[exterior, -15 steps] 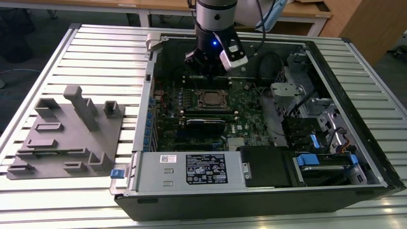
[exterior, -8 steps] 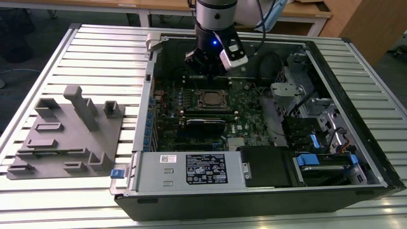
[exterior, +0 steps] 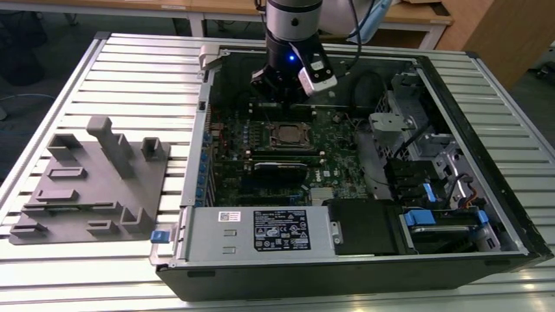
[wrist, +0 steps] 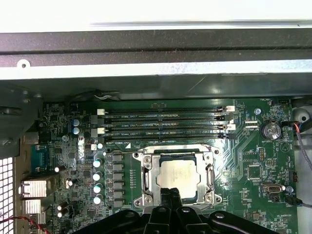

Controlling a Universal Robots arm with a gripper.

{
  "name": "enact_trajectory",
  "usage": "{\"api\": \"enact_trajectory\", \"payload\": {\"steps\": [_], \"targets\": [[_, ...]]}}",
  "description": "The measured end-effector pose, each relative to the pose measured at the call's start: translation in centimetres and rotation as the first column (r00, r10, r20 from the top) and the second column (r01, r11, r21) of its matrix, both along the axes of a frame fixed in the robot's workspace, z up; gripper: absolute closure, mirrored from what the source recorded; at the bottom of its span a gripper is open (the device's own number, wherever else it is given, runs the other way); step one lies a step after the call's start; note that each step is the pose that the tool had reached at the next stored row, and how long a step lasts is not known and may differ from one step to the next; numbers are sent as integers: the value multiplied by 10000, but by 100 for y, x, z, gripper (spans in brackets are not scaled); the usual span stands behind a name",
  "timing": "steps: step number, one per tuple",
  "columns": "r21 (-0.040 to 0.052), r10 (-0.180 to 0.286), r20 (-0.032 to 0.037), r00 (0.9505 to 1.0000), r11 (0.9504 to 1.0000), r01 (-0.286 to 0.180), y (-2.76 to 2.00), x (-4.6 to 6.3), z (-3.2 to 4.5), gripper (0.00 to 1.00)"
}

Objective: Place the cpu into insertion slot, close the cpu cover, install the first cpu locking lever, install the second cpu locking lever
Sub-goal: 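Install the first cpu locking lever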

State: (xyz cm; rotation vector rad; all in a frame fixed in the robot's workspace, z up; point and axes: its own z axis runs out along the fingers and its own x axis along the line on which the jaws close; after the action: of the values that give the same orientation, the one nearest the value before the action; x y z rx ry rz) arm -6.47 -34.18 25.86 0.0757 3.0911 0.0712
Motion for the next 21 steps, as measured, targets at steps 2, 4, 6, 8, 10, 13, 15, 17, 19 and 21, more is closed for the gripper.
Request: {"api": "enact_trajectory", "payload": {"steps": [2,4,6,8,10,13,15,17,19,21], "targets": [[-1,0,0,10000,10000,0,0,0,0,89],[0,-1,-1,10000,10000,1,0,-4,0,89],[0,0,0,10000,10000,0,0,-10,0,89],[0,0,0,10000,10000,0,0,-21,0,89],[0,0,0,10000,10000,0,0,-41,0,89],[-1,1,2,10000,10000,-1,0,-83,-1,89],[-1,0,3,10000,10000,0,0,-116,-2,89],[-1,-1,7,10000,10000,1,0,-159,-2,89],[0,1,15,10000,10000,-1,0,-209,-3,89],[0,0,22,10000,10000,0,0,-251,-3,89]]}}
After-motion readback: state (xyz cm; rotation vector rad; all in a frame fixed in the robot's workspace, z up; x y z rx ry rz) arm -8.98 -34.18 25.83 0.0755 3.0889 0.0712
